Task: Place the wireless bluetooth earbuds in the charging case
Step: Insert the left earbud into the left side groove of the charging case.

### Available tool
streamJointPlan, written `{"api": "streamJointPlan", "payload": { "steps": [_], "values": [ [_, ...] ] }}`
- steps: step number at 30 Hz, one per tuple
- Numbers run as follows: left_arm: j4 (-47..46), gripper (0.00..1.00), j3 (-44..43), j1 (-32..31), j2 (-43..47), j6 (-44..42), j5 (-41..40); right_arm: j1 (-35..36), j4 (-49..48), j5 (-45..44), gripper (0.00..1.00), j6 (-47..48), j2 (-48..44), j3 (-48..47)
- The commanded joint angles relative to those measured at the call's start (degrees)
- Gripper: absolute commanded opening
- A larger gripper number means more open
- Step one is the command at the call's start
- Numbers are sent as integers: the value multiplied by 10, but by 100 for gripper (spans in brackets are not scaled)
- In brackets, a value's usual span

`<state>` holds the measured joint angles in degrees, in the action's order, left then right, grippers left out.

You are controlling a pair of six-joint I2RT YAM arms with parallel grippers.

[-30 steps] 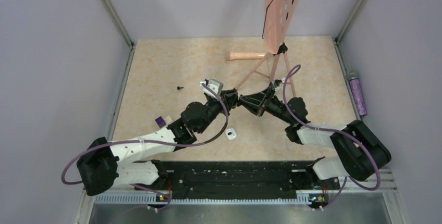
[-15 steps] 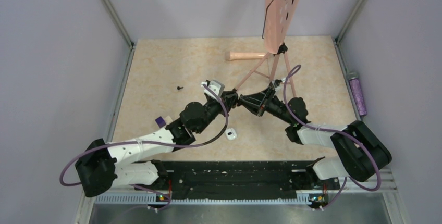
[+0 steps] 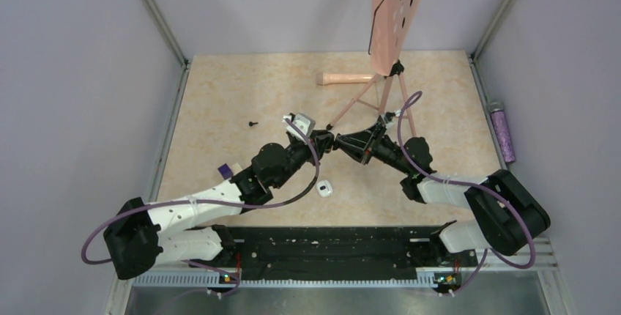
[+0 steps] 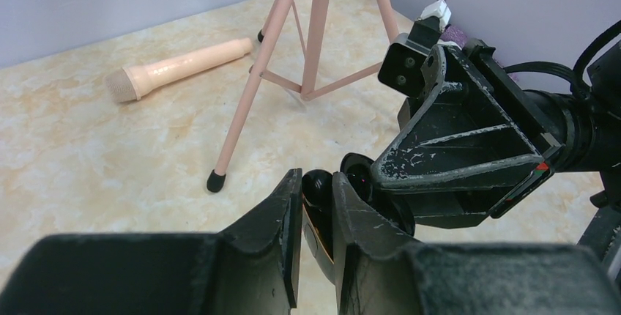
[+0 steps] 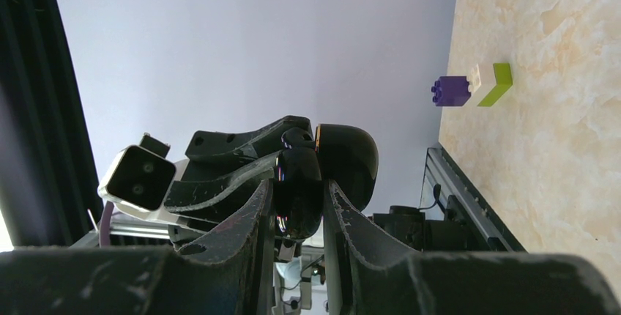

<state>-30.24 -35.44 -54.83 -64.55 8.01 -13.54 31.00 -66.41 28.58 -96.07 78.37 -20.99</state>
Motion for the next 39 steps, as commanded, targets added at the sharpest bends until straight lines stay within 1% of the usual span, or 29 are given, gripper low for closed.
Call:
{"api": "streamJointPlan", "payload": {
  "steps": [1,4,7,14,21,25,31,39],
  "values": [
    [13,26,-2,-6,15,6,36,5,-26,-18,0,6,-19,-12],
    [20,34,-5,-6,15,7,39,5,-24,-19,0,8,-20,-12],
    [25,39,-7,-6,15,10,42,5,-21,-18,0,10,-20,-13],
    [32,41,-8,-6,24,13,34,5,-11,-19,0,20,-20,-10],
    [73,42,-27,-6,37,24,35,5,10,-23,0,42,-24,-3],
    [91,48,-36,-6,38,34,48,5,25,-26,0,51,-26,-5],
    [98,62,-36,-6,49,49,50,5,29,-27,0,57,-26,-5],
    [100,66,-41,-6,87,55,10,5,35,-24,0,66,-27,1]
  ]
}}
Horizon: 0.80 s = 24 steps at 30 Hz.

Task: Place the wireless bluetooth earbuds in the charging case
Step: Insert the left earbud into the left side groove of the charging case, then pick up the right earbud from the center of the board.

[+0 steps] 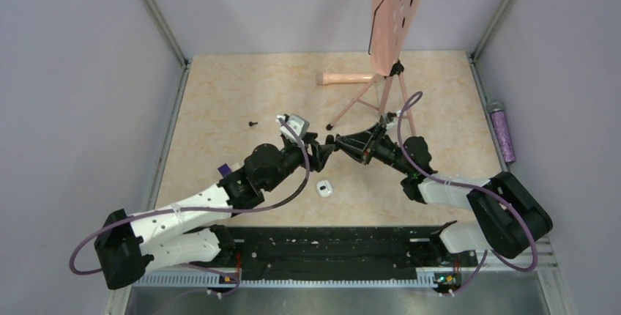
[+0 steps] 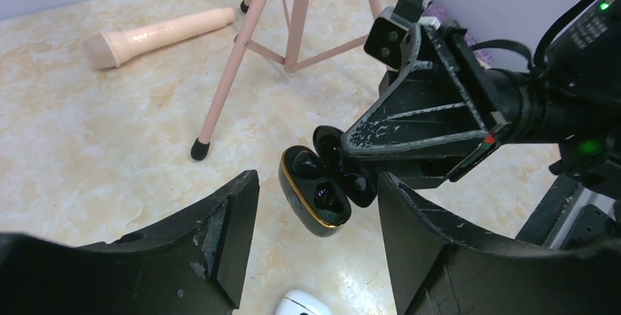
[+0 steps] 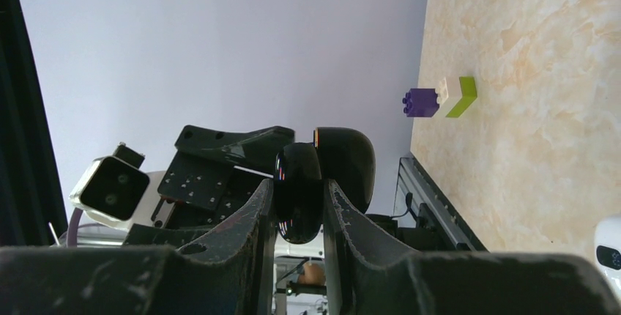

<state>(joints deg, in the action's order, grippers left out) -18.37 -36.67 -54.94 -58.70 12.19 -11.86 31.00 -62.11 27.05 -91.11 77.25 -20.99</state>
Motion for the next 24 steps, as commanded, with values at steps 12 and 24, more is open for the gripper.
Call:
{"api": "streamJointPlan", "payload": {
  "steps": [12,24],
  "values": [
    [177,85,-132,8,27,106,-143,5,0,5,0,35,-28,7],
    [312,89,-172,214,26,176,102,4,46,105,0,183,-118,10]
  ]
}}
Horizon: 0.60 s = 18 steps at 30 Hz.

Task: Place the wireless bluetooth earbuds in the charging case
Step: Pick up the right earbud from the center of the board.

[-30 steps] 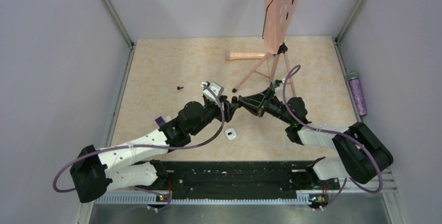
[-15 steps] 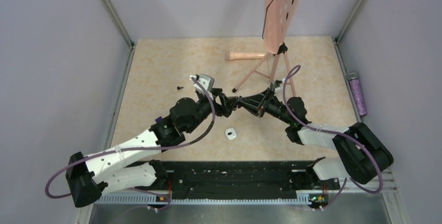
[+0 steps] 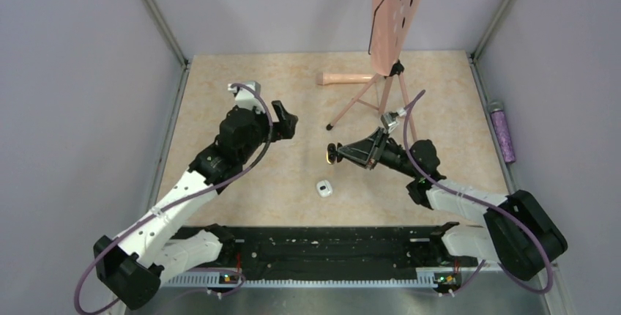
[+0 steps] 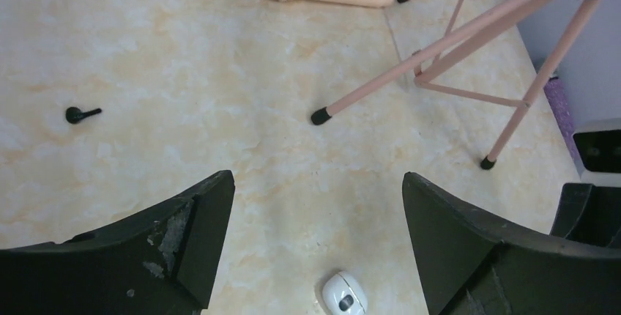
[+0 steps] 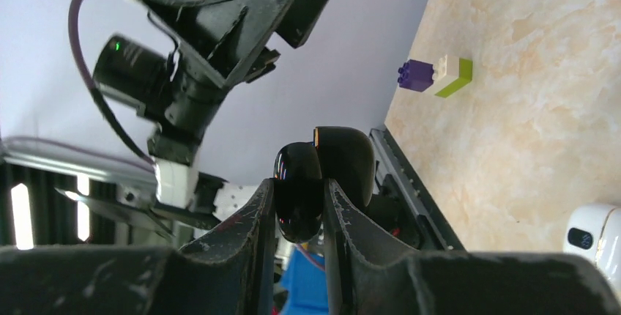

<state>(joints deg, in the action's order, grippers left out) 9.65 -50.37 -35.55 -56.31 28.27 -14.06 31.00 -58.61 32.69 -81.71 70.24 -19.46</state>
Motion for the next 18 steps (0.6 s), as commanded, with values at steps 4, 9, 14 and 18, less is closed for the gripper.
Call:
{"api": "streamJointPlan", "payload": {
  "steps": [4,9,14,18],
  "values": [
    [68,74,-70,21,-36,22,227,4,104,66,0,181,-91,-28],
    [57,61,-56,13,-47,69,310,4,174,69,0,232,-113,-47],
    [42,58,-29,8,-26,72,308,5,153,61,0,226,-105,-40],
    [44,57,-24,8,-23,73,292,4,136,62,0,213,-96,-39]
  ]
}}
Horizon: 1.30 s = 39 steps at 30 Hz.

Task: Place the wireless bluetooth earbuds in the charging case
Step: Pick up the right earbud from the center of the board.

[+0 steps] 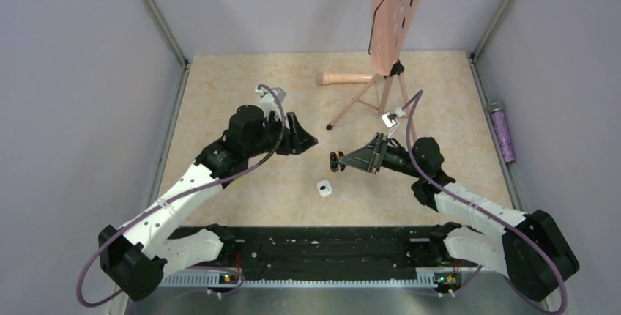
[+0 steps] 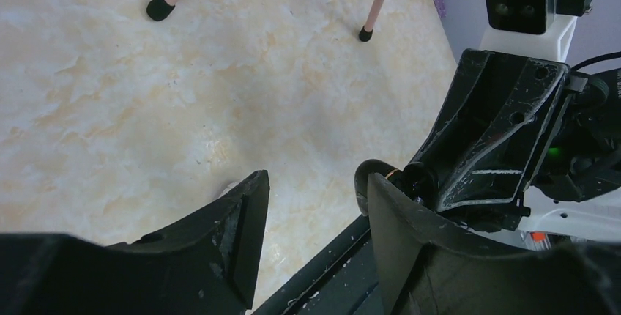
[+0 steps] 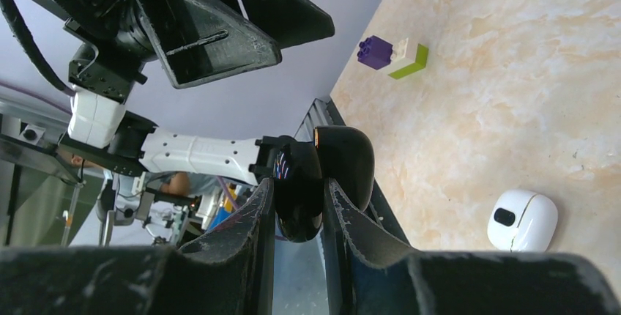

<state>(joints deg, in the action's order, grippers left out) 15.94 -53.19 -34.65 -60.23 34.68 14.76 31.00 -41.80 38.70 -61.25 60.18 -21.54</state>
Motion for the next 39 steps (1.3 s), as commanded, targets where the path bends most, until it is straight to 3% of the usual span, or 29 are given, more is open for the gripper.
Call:
{"api": "streamJointPlan", "payload": {
  "steps": [1,4,7,11,19,25,39],
  "values": [
    [-16,57,4,-1,16,9,-8,5,-33,0,0,5,5,-19],
    [22,59,-12,6,5,20,-97,4,-37,-8,0,-2,3,-17],
    [125,62,-68,66,-55,38,-183,4,-36,-14,0,-7,-3,-15],
    [222,59,-139,171,-173,28,-178,5,-26,-20,0,-10,-15,-13],
    [235,55,-198,238,-320,48,-268,4,-1,-26,0,-9,-36,-12],
    [199,55,-180,258,-372,152,-262,4,-2,-23,0,-9,-29,-11],
    [203,55,-281,274,-501,334,-304,4,-8,-21,0,-25,-18,-6]
  ]
}}
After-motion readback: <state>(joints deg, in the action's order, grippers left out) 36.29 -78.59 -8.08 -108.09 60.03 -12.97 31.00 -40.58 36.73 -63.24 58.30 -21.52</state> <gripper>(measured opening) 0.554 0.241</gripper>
